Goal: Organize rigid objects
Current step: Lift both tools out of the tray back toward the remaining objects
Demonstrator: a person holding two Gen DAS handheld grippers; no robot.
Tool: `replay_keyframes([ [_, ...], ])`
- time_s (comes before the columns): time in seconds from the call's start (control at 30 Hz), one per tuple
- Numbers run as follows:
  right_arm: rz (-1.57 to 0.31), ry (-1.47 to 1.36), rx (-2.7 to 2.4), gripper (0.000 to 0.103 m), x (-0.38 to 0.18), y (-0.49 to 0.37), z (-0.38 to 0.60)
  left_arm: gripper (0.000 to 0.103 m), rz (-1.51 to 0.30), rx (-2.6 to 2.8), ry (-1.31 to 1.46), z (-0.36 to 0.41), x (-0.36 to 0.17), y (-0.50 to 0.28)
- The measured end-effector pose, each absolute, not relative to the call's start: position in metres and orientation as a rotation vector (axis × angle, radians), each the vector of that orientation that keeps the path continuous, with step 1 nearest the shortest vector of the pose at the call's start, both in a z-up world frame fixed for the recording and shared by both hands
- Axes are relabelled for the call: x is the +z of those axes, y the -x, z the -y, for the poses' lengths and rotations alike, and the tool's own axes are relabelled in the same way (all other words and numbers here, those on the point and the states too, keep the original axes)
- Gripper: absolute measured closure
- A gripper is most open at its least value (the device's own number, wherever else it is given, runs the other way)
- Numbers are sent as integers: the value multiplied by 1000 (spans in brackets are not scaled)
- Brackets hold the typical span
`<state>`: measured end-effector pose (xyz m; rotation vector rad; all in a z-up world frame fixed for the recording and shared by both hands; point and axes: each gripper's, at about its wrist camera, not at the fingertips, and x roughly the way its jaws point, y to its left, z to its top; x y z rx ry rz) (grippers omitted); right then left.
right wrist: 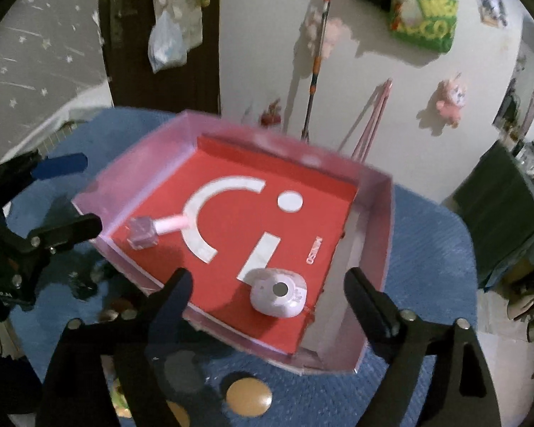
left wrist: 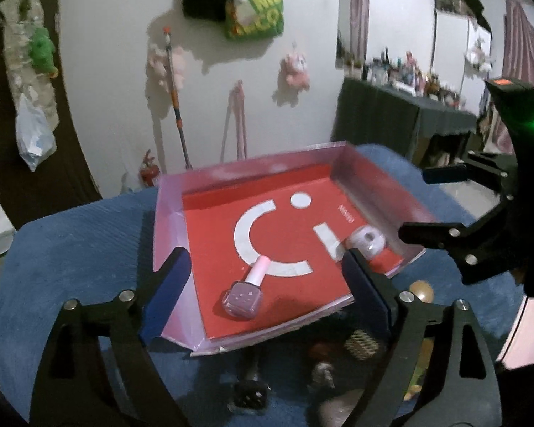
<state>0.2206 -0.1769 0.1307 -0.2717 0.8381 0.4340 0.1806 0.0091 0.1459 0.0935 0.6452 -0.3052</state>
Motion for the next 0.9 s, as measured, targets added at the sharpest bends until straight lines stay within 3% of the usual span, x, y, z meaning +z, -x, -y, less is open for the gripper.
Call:
replay_keyframes([
  [0.1,-749,259,425,3,153,-192,181,6,-591,-295,-65,-11,157,-158],
  [0.37,-573,168,381,0,177,-112,203,3,-474,-261,-10,-11,154,-93],
  [0.63,-518,96,331,0,137,-57,216,3,-535,-258,17,-4,107,-55],
  [0.9,-582,103,316,0,79,-43,216,3,-677,-263,47,3,58,-56],
])
